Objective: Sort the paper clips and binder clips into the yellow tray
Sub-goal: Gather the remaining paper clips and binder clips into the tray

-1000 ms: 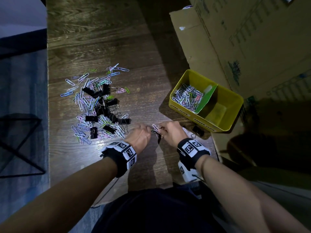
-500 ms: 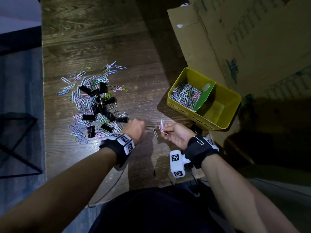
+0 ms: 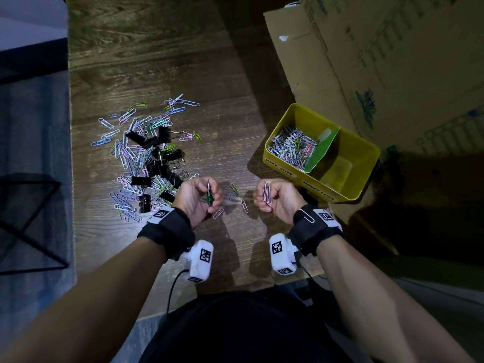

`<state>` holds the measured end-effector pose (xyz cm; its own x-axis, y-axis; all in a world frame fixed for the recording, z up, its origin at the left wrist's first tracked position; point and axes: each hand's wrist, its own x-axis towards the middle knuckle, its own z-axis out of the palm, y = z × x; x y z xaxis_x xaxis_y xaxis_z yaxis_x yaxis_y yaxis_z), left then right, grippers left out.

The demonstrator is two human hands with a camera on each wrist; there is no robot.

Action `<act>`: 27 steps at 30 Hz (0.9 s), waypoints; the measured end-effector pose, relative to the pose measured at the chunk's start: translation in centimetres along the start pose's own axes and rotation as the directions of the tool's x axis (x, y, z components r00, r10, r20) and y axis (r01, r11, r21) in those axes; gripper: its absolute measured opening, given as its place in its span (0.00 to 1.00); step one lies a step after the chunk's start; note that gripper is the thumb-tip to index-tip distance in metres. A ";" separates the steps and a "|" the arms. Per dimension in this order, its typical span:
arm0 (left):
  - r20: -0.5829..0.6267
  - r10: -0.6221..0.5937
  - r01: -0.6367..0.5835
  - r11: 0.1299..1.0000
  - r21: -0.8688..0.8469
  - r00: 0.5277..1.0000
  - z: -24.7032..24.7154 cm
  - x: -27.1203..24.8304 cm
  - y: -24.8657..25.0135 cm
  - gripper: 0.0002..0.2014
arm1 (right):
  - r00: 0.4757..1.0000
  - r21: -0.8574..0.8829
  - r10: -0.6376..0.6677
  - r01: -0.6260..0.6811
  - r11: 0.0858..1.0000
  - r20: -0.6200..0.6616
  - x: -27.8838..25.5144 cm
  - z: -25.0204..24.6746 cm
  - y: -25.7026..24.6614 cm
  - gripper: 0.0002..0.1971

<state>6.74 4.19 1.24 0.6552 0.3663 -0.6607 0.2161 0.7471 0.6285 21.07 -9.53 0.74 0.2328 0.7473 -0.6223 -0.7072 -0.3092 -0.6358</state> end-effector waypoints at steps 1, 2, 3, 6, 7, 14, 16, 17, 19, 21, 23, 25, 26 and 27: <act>-0.018 -0.005 0.006 1.000 0.023 1.000 -0.1 0.0 -0.1 0.10 | 1.000 -0.022 -0.011 0.011 1.000 -0.004 0.1 0.1 0.0 0.08; -0.041 -0.014 0.017 0.998 0.066 0.999 -0.1 0.0 -0.2 0.11 | 1.000 -0.037 -0.020 0.019 0.999 -0.013 0.2 0.2 0.0 0.08; -0.073 -0.021 0.031 0.990 0.138 0.997 0.1 -0.2 -0.1 0.12 | 0.999 -0.052 -0.027 0.025 0.998 -0.029 0.2 0.4 0.0 0.07; -0.180 0.083 0.005 0.898 0.441 0.980 0.4 -0.3 -0.6 0.17 | 0.995 -0.140 -0.037 0.023 0.990 -0.092 0.4 0.6 0.0 0.04; -0.191 0.153 -0.025 0.838 0.545 0.970 0.3 -0.3 -0.8 0.18 | 0.994 -0.188 -0.028 0.008 0.982 -0.103 0.5 0.6 0.1 0.04; -0.130 0.273 0.082 0.179 0.980 0.953 -1.8 -0.3 -2.2 0.24 | 0.951 -0.984 -0.252 -0.162 0.079 -0.177 0.4 2.0 0.5 0.21; -0.024 0.313 0.021 0.012 1.000 0.949 -1.5 -0.7 -2.9 0.16 | 0.946 -0.983 -0.291 -0.170 -0.063 -0.145 0.3 2.5 1.3 0.20; 0.017 0.338 -0.005 -0.036 0.999 0.941 -1.6 -0.9 -3.4 0.12 | 0.946 -0.983 -0.297 -0.162 -0.090 -0.129 0.3 2.5 1.7 0.19; 0.039 0.353 -0.005 -0.096 0.995 0.935 -1.7 -0.9 -4.1 0.09 | 0.950 -0.984 -0.290 -0.147 -0.098 -0.113 0.2 2.7 2.4 0.15; 0.010 0.322 0.028 -0.113 0.993 0.947 -1.4 -1.0 -4.4 0.11 | 0.955 -0.985 -0.282 -0.128 -0.119 -0.090 0.2 3.2 3.0 0.10; -0.039 0.283 0.062 -0.073 0.995 0.958 -1.0 -1.0 -4.1 0.12 | 0.961 -0.984 -0.270 -0.109 -0.140 -0.068 0.2 3.6 3.5 0.08; -0.055 0.269 0.059 -0.007 0.998 0.962 -0.8 -0.8 -3.6 0.08 | 0.966 -0.985 -0.253 -0.098 -0.143 -0.059 0.2 3.9 3.4 0.08; -0.058 0.260 0.048 0.041 0.998 0.964 -0.6 -0.7 -3.2 0.07 | 0.969 -0.986 -0.239 -0.096 -0.135 -0.062 0.3 4.0 3.3 0.09; -0.074 0.256 0.040 0.137 0.990 0.964 -0.7 -0.6 -2.9 0.06 | 0.973 -0.987 -0.224 -0.093 -0.132 -0.061 0.3 4.1 3.1 0.12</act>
<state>5.25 2.18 -0.49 0.6331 0.5856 -0.5062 0.7722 -0.4322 0.4657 16.20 -7.87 0.46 0.4260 0.7601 -0.4907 0.7305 -0.6090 -0.3092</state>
